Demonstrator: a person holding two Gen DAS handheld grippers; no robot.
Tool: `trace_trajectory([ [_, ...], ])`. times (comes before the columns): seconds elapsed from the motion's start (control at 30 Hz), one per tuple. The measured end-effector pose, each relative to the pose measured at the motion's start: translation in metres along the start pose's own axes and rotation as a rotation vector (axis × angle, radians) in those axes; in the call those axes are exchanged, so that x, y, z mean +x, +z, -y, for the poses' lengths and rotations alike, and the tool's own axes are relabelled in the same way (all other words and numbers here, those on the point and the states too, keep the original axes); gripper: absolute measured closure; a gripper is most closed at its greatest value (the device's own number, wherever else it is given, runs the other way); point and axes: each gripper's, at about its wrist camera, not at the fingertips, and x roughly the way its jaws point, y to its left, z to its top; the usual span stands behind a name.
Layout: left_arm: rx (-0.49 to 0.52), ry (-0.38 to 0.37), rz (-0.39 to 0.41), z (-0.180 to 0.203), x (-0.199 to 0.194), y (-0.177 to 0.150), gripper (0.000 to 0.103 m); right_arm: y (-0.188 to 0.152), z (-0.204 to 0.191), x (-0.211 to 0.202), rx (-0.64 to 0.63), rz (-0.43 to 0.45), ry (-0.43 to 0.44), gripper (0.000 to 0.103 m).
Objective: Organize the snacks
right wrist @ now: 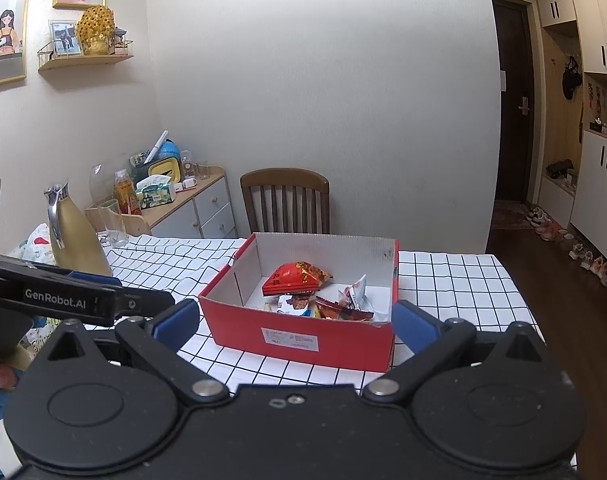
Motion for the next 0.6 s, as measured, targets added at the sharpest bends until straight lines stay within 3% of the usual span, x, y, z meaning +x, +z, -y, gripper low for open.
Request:
trace_trajectory([
  [0.6, -0.021, -0.01, -0.025, -0.0021, 0.0035, -0.004, 0.015, -0.0044, 0.0038, 0.0006, 0.02, -0.016, -0.007, 0.0],
])
